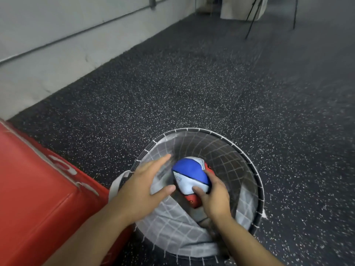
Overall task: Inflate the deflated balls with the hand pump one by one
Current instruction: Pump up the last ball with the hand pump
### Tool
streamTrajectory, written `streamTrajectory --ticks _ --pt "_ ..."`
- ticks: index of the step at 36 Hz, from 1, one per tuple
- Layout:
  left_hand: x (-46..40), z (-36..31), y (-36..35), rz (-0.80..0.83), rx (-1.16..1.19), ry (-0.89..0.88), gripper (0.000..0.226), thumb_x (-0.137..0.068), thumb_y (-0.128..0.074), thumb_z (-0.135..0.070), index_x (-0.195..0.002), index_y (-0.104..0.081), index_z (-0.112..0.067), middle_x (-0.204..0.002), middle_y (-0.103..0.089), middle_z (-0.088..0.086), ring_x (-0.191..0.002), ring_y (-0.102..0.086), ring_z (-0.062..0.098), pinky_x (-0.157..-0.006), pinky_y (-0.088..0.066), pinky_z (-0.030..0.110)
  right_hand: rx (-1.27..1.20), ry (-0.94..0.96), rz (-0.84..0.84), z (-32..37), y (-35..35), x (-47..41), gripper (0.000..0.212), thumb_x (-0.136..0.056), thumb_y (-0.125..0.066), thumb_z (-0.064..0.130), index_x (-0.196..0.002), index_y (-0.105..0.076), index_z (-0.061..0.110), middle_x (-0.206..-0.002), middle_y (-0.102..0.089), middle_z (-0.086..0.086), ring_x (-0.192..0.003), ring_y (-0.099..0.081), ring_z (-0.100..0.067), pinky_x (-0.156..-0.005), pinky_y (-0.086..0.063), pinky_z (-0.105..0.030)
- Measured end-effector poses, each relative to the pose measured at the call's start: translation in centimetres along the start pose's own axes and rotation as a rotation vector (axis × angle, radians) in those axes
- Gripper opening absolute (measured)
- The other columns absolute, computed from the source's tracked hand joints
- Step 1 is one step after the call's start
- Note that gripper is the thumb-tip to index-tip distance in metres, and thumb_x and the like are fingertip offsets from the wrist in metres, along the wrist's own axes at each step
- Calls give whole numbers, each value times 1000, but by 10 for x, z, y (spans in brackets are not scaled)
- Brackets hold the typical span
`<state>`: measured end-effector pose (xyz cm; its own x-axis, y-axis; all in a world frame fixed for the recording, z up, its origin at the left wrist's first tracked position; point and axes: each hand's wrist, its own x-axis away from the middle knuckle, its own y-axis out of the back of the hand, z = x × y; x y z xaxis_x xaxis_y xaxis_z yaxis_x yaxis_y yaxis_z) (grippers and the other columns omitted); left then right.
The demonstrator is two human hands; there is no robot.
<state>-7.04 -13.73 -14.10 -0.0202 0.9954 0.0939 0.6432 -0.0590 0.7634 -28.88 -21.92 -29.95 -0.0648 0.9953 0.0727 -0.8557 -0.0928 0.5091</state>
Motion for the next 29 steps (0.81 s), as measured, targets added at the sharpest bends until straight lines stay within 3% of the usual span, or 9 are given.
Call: streamTrajectory --ticks 3,6,8,10,14,19,23,26,29 --pt "9 -9 8 -40 15 -30 77 -92 -71 -57 -156 -28 -58 -160 -37 -25 -146 -32 -8 -124 -29 27 -76 65 -43 30 33 8 73 -78 -82 42 -146 -58 28 -140 -64 11 -129 -58 -10 -113 -44 -35" --pt "23 -25 20 -124 70 -31 80 -93 -75 -47 -158 -30 -51 -160 -34 -26 -145 -30 -11 -119 -22 12 -200 65 -57 57 64 20 65 -82 -89 31 -141 -61 28 -128 -71 12 -115 -66 -2 -106 -51 -36" --pt "33 -35 29 -191 118 -42 81 -91 -77 -47 -159 -32 -49 -161 -36 -25 -146 -32 -10 -124 -27 21 -312 62 -46 76 83 30 60 -81 -89 23 -136 -65 27 -120 -75 11 -110 -69 -2 -104 -54 -39" --pt "48 -47 42 -277 169 -52 81 -90 -77 -47 -158 -33 -49 -158 -35 -30 -145 -32 -13 -124 -32 28 -469 57 -2 99 99 44 53 -83 -87 16 -132 -67 23 -117 -77 6 -112 -72 -14 -103 -55 -42" --pt "94 -60 72 -467 216 -95 78 -90 -73 -49 -157 -34 -47 -151 -27 -41 -136 -22 -30 -105 -25 -3 -662 114 166 153 121 77 53 -83 -87 25 -133 -68 21 -125 -75 -3 -120 -70 -25 -107 -51 -49" --pt "168 -54 111 -567 94 -144 79 -86 -64 -72 -156 -34 -52 -163 -31 -28 -150 -24 -10 -123 -21 19 -736 191 325 229 125 129 49 -84 -81 20 -132 -69 19 -128 -74 -5 -120 -70 -27 -106 -53 -51" --pt "236 -56 147 -632 -2 -164 80 -81 -64 -74 -153 -33 -59 -166 -25 -26 -153 -17 -10 -123 -17 19 -734 256 452 290 108 177 41 -92 -74 17 -132 -67 20 -119 -77 -2 -101 -76 -19 -86 -63 -36" --pt "291 -50 170 -685 -68 -165 86 -78 -69 -74 -153 -28 -64 -167 -19 -31 -153 -13 -11 -120 -15 15 -756 264 540 332 83 216 39 -94 -73 14 -132 -67 17 -119 -77 -6 -112 -74 -29 -95 -61 -46" --pt "346 -37 186 -763 -130 -143 89 -75 -74 -75 -154 -33 -60 -167 -18 -31 -155 -9 -8 -120 -9 9 -777 275 631 370 52 260 33 -95 -73 13 -127 -69 14 -116 -78 -8 -109 -75 -29 -93 -62 -44"
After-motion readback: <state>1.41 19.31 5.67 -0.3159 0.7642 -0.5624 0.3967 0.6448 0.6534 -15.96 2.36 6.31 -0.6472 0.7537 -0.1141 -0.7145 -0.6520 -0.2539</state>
